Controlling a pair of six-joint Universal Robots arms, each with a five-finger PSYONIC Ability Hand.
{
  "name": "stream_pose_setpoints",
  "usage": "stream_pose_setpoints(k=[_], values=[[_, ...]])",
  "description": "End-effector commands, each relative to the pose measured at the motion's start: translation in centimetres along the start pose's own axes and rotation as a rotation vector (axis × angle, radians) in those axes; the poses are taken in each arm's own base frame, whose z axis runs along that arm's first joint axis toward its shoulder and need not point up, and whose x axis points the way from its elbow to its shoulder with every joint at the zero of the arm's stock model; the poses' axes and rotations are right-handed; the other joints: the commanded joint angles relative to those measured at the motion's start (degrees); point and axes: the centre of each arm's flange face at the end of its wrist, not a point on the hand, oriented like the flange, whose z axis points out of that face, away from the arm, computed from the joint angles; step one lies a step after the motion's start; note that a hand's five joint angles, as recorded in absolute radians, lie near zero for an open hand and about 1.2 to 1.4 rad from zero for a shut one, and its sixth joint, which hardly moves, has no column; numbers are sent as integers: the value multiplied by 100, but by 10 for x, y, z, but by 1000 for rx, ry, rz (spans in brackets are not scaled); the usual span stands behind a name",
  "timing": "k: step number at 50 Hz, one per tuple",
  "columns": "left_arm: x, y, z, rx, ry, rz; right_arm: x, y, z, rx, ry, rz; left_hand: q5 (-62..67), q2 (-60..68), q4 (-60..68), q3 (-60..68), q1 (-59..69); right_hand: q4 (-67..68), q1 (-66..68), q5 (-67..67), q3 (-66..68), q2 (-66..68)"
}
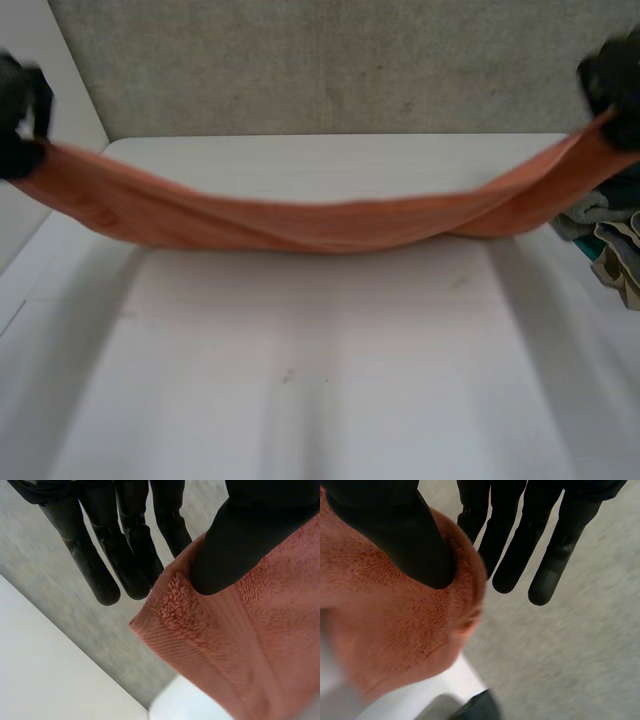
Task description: Fold the laundry.
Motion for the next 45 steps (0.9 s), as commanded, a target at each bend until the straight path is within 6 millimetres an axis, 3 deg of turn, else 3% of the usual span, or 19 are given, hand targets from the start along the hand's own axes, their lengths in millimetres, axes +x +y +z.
stream_pose_setpoints(k=[1,6,10,13,14,17,20,23,27,30,33,37,45], values=[[-24,-35,10,-65,31,-3,21,-24,7,-24,-47,-5,1288,1136,1130,1180,1419,1143,1495,1293,1182,1248],[-14,-2,39,-249,146,-21,-5,2,30,-149,-176,-77,1288,1136,1130,1180,1419,1143,1495,1293,1182,1248],[2,48,73,-381,237,17,-32,38,57,-245,-220,-126,1288,1136,1130,1180,1419,1143,1495,1293,1182,1248],[10,66,91,-383,261,48,-51,49,69,-255,-228,-135,1288,1136,1130,1180,1419,1143,1495,1293,1182,1248],[14,73,106,-355,257,71,-57,51,80,-231,-199,-146,1288,1136,1130,1180,1419,1143,1495,1293,1182,1248],[12,75,136,-243,203,93,-60,49,100,-154,-103,-151,1288,1136,1130,1180,1419,1143,1495,1293,1182,1248],[1,64,159,-107,115,96,-47,32,130,35,101,-118,1288,1136,1130,1180,1419,1143,1495,1293,1182,1248],[-27,23,181,196,-53,64,-15,-2,150,345,341,-70,1288,1136,1130,1180,1419,1143,1495,1293,1182,1248],[-57,-18,181,498,-231,-15,14,-22,151,588,502,-8,1288,1136,1130,1180,1419,1143,1495,1293,1182,1248],[-68,-26,178,598,-298,-70,20,-23,150,648,526,26,1288,1136,1130,1180,1419,1143,1495,1293,1182,1248],[-67,-17,177,567,-301,-111,19,-16,152,639,501,67,1288,1136,1130,1180,1419,1143,1495,1293,1182,1248],[-50,5,175,452,-222,-139,10,2,156,572,432,94,1288,1136,1130,1180,1419,1143,1495,1293,1182,1248],[-6,81,165,198,-76,-189,-27,57,164,367,271,111,1288,1136,1130,1180,1419,1143,1495,1293,1182,1248]])
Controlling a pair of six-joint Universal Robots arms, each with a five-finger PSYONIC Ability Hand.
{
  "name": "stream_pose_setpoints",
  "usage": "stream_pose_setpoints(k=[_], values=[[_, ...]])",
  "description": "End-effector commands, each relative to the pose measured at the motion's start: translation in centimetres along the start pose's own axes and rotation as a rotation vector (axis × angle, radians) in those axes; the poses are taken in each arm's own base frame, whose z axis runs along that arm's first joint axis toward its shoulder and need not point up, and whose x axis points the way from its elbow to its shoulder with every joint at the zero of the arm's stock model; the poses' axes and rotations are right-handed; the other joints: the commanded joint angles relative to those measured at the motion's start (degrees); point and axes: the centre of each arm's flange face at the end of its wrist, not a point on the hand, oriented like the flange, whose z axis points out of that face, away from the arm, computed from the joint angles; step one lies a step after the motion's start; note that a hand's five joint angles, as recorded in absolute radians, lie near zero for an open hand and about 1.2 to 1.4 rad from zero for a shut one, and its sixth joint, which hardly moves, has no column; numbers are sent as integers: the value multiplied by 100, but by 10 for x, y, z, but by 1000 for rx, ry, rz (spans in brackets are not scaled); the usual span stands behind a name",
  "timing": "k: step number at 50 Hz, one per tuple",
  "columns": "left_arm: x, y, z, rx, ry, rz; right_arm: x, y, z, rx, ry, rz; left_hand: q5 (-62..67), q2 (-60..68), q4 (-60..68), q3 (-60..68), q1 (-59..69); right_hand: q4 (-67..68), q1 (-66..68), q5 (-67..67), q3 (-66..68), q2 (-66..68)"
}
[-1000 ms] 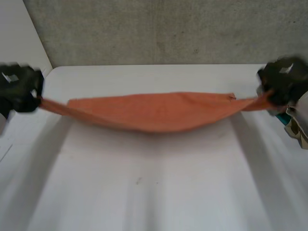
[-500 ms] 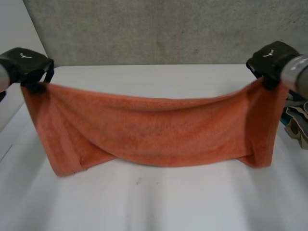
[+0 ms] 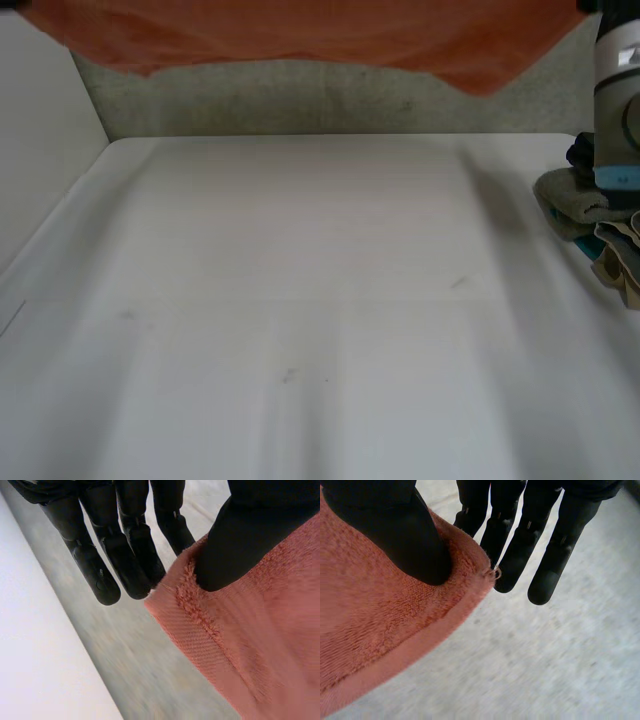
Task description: Fold the laundry.
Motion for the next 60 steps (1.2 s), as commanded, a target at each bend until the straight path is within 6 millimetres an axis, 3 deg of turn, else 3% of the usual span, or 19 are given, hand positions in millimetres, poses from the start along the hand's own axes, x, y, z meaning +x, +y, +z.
stream_pose_setpoints(k=[1,4,5,9,15,19,23,24,28,31,35,39,40,46,54,60], values=[[28,72,-51,-270,119,-35,-29,53,-42,-240,-163,14,1288,1130,1126,1158,1419,1137,1495,1278,1170,1248],[39,95,-71,-338,161,-34,-42,72,-63,-325,-235,11,1288,1130,1126,1158,1419,1137,1495,1278,1170,1248],[46,110,-84,-383,192,-30,-50,84,-77,-383,-280,-2,1288,1130,1126,1158,1419,1137,1495,1278,1170,1248],[59,140,-116,-487,255,-2,-66,109,-115,-525,-386,-62,1288,1130,1126,1158,1419,1137,1495,1278,1170,1248],[66,148,-152,-638,307,41,-68,118,-154,-688,-523,-159,1288,1130,1126,1158,1419,1137,1495,1278,1170,1248],[64,128,-187,-801,379,88,-52,92,-177,-814,-643,-217,1288,1130,1126,1158,1419,1137,1495,1278,1170,1248],[55,93,-222,-957,458,151,-20,59,-209,-977,-770,-290,1288,1130,1126,1158,1419,1137,1495,1278,1170,1248],[53,76,-238,-1020,507,169,-7,48,-226,-1048,-842,-321,1288,1130,1126,1158,1419,1137,1495,1278,1170,1248],[51,41,-270,-1155,659,189,21,28,-252,-1140,-1020,-424,1288,1130,1126,1158,1419,1137,1495,1278,1170,1248],[51,30,-279,-1186,758,181,28,26,-250,-1094,-1075,-474,1288,1130,1126,1158,1419,1137,1495,1278,1170,1248],[52,28,-268,-1140,850,207,18,33,-239,-1036,-1024,-413,1288,1130,1126,1158,1419,1137,1495,1278,1170,1248],[59,42,-235,-1086,784,216,1,53,-224,-1019,-925,-337,1288,1130,1126,1158,1419,1137,1495,1278,1170,1248],[62,49,-222,-1067,735,207,-9,64,-213,-992,-856,-317,1288,1130,1126,1158,1419,1137,1495,1278,1170,1248],[78,90,-177,-973,540,230,-20,91,-188,-927,-674,-301,1288,1130,1126,1158,1419,1137,1495,1278,1170,1248],[97,127,-142,-857,466,315,-33,127,-162,-798,-483,-350,1288,1130,1126,1158,1419,1137,1495,1278,1170,1248],[111,141,-128,-792,474,318,-50,141,-158,-746,-478,-369,1288,1130,1126,1158,1419,1137,1495,1278,1170,1248]])
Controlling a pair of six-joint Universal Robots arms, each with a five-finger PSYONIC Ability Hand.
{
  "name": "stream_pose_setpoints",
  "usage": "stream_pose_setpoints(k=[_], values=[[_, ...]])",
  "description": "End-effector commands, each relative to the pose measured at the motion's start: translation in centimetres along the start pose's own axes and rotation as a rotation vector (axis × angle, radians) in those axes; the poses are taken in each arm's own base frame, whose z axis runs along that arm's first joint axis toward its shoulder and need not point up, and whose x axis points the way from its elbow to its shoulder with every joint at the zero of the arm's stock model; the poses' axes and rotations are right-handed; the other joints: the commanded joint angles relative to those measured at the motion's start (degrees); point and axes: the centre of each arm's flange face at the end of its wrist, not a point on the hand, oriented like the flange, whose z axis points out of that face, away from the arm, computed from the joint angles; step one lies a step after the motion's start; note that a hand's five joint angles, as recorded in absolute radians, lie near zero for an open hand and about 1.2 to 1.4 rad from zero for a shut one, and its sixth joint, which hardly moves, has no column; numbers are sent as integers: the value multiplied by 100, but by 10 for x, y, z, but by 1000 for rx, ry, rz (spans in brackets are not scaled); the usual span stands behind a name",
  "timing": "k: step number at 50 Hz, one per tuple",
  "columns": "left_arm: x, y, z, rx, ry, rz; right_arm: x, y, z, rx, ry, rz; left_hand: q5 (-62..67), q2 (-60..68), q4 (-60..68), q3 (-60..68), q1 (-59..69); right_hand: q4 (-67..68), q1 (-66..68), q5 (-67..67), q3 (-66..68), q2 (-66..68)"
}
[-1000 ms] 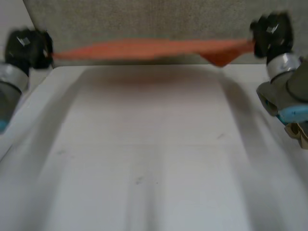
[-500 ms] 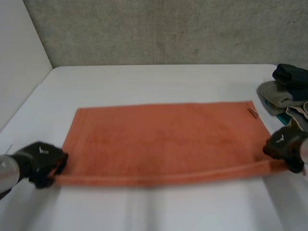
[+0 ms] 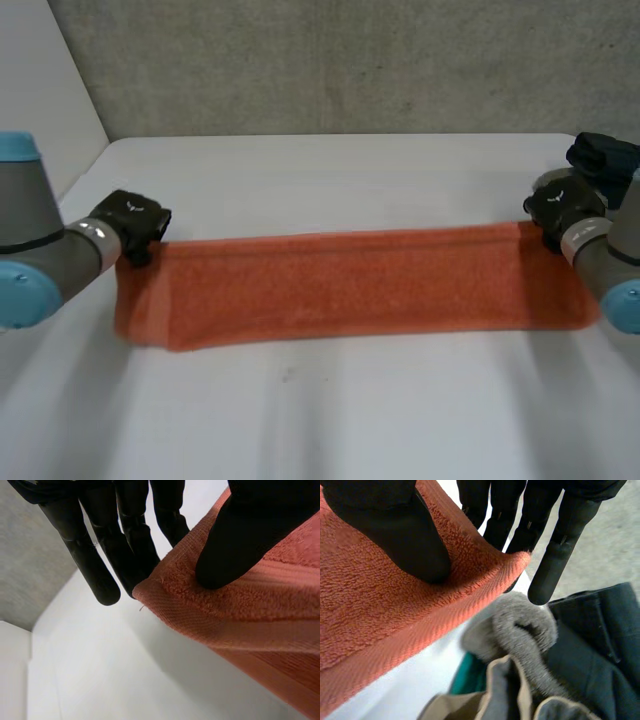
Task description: Fold the laundry.
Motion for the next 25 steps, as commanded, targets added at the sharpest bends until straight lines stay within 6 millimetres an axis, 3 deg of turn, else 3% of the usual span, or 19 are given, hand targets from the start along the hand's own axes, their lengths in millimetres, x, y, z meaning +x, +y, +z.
stream_pose_setpoints(k=[1,2,4,5,12,18,21,25], values=[[8,-8,27,68,-11,29,-14,1,23,51,39,-33,441,280,258,310,572,1017,1377,1119,1051,1129],[10,-10,29,79,-8,27,-17,1,27,59,51,-34,-2932,-3092,-3114,-3063,-2800,-2198,-1839,-2096,-2164,-2086],[12,-11,31,85,-10,24,-20,2,31,53,67,-27,-5712,-5873,-5895,-5843,-5581,-5177,-4817,-5075,-5143,-5065],[15,-13,31,92,-2,16,-20,3,33,41,96,-10,-5712,-5873,-5895,-5843,-5581,-5864,-5505,-5762,-5830,-5752],[13,-20,16,114,-8,-42,-6,-5,19,35,130,110,-5712,-5873,-5895,-5843,-5581,-5864,-5505,-5762,-5830,-5752],[3,-27,-12,170,-46,-79,24,-19,-15,92,87,210,-5712,-5873,-5895,-5843,-5581,-5864,-5505,-5762,-5830,-5752],[1,-28,-25,206,-58,-85,30,-17,-33,84,11,217,-5712,-5873,-5895,-5843,-5581,-5748,-5388,-5646,-5714,-5636],[2,-26,-39,237,-61,-98,21,0,-58,-12,-137,229,-5712,-5873,-5895,-5843,-5581,-4855,-4496,-4753,-4821,-4743]])
